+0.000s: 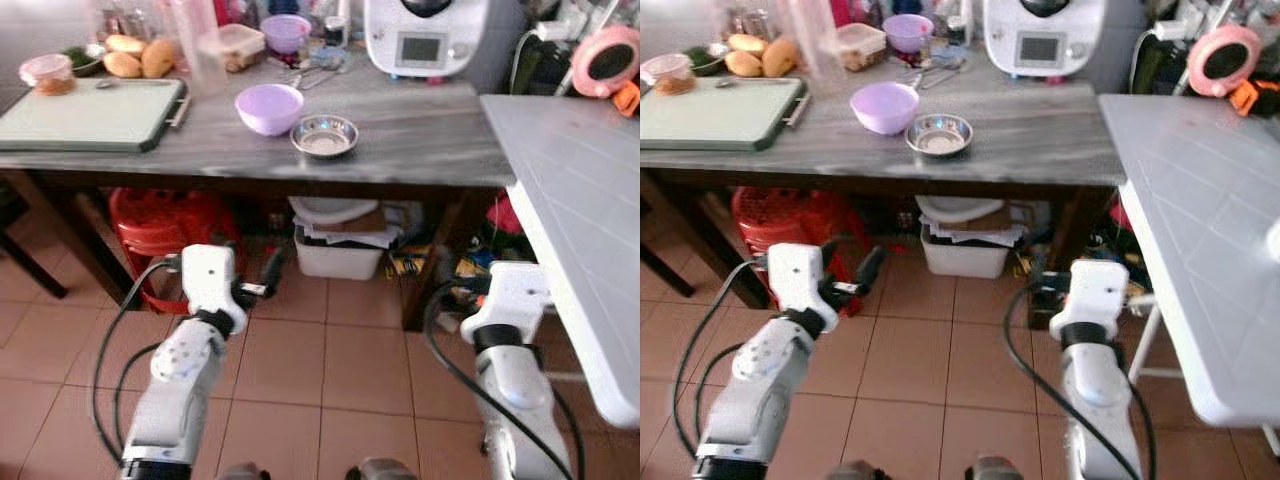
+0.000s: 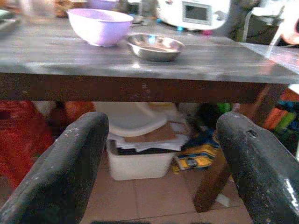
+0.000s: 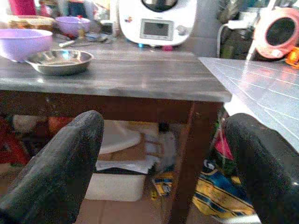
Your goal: Setting the table
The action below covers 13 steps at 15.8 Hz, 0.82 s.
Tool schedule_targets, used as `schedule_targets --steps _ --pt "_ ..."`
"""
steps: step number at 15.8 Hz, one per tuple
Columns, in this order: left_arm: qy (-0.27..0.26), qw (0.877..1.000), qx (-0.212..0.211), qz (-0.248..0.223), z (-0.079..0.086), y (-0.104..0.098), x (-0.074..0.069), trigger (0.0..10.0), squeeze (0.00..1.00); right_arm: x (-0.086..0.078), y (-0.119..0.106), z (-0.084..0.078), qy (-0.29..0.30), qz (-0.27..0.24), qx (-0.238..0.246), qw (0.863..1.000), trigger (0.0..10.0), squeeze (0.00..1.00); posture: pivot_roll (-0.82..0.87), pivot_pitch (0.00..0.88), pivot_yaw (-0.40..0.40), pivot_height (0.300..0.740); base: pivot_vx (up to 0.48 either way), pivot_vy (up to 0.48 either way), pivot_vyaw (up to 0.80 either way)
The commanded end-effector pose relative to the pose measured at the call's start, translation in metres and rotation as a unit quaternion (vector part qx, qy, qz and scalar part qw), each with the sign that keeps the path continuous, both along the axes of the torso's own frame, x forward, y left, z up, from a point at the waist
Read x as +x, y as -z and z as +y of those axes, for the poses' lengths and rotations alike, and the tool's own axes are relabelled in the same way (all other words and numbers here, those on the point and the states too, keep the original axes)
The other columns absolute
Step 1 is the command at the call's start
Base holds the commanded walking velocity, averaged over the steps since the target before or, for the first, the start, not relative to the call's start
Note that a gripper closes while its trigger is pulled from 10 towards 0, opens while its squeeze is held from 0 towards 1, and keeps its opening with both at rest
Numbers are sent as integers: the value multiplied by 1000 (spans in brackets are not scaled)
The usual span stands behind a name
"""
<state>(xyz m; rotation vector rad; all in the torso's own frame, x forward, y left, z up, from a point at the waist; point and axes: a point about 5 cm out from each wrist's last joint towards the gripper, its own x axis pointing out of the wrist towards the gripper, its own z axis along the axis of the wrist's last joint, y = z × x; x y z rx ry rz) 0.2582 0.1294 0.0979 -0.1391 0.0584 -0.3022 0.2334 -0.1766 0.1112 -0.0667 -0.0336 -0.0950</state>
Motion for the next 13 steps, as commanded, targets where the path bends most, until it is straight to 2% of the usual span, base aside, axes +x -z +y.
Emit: schedule_targets --steps 1,4,6,13 --pt "9 1000 -4 -4 -4 -4 -1 10000 0 -1 -5 -4 4 -6 -2 1000 10000 0 -51 0 29 740 0 -458 0" --pt "10 1000 -5 -4 -4 -4 -1 10000 0 -2 -4 -2 -1 -3 -6 1000 10000 0 -54 0 30 740 0 -456 0" --pt "12 1000 -6 -4 -4 -4 0 10000 0 -2 -4 -2 -2 -2 -6 1000 10000 0 -56 0 30 740 0 -458 -506" --pt "13 1000 -4 -6 -4 -5 2 10000 0 -2 -3 -2 -9 3 -4 1000 10000 0 -56 0 28 740 0 -446 0"
